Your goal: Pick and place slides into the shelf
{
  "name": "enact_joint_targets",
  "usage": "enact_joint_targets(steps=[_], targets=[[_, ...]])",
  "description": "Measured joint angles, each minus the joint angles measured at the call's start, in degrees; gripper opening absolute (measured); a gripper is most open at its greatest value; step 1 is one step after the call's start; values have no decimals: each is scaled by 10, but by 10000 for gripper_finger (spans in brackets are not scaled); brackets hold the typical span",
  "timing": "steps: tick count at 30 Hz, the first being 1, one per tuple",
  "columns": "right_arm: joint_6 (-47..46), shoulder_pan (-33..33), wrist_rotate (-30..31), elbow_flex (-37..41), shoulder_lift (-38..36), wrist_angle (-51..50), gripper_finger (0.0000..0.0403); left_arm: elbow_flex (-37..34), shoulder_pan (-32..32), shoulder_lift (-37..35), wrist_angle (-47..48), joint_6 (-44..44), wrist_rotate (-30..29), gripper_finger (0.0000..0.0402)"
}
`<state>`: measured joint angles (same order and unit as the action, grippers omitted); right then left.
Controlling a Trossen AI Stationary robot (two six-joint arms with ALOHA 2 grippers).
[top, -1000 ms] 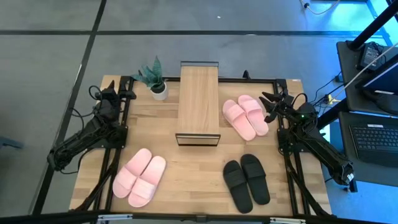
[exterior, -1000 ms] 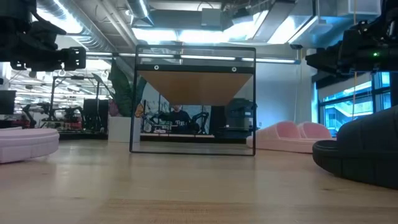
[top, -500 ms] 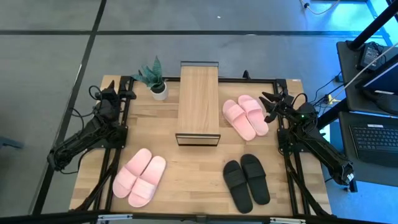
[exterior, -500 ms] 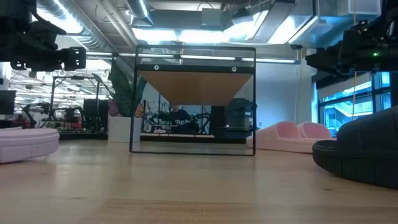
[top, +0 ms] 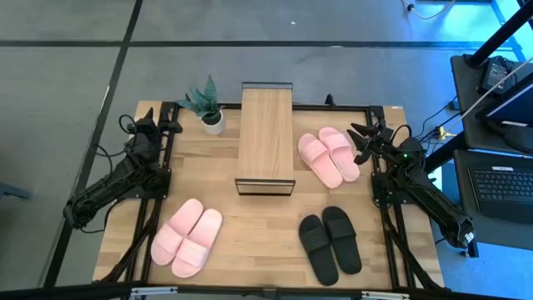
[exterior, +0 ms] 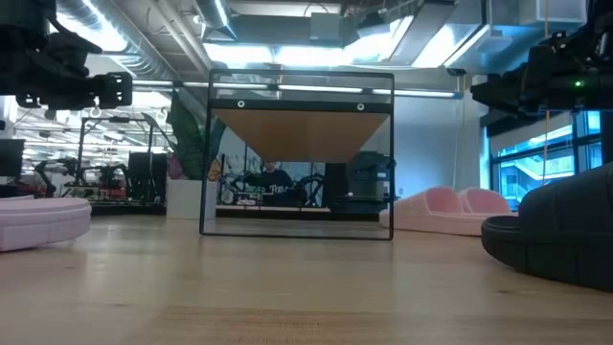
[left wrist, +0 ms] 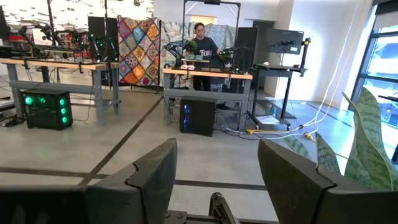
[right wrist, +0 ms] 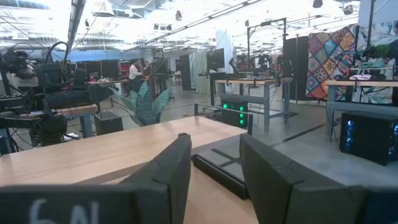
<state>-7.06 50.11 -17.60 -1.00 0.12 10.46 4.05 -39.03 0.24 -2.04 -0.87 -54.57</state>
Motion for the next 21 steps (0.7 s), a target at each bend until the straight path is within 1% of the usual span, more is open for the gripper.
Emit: enact_joint_targets(steps=[7,10,14,19,21], targets=[[-5,0,0,0,0,0,139,0,0,0,0,0,0,217],[-36,0,0,0,0,0,139,0,0,0,0,0,0,217],[-24,0,0,0,0,0,139,0,0,0,0,0,0,217],[-29,0,-43,0,0,0,139,0,0,0,0,0,0,217],[-34,0,-48,0,0,0,139,0,0,0,0,0,0,217]])
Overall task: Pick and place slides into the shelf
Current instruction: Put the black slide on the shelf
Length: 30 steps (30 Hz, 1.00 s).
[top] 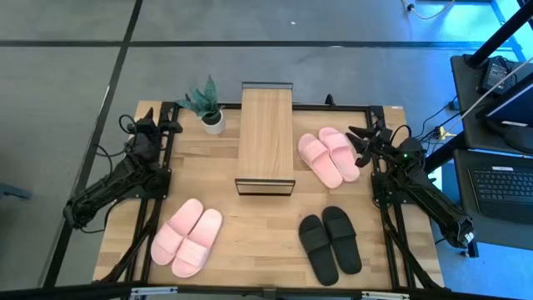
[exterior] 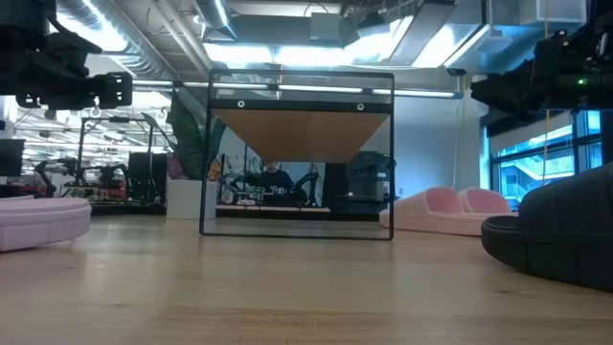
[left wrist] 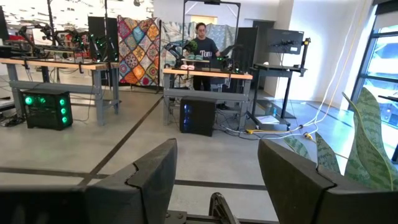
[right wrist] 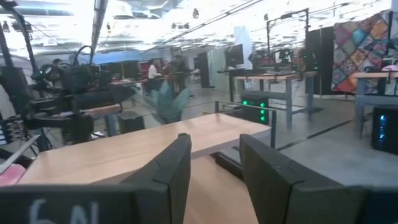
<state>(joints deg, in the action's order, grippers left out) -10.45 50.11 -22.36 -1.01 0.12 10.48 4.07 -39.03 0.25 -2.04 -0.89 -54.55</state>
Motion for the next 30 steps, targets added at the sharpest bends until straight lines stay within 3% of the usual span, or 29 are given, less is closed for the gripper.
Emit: enact_joint_targets(steps=[7,12,19,23,30], targets=[[-18,0,-61,0,0,0,139,0,0,0,0,0,0,217],[-57,0,-64,0,0,0,139,0,0,0,0,0,0,217],[27,-3,-78,0,0,17,139,0,0,0,-3,-1,0,217],[-24,-3,-78,0,0,27,139,0,0,0,-2,-1,0,217],[-23,-3,-74,0,0,24,139,0,0,0,-2,-1,0,217]])
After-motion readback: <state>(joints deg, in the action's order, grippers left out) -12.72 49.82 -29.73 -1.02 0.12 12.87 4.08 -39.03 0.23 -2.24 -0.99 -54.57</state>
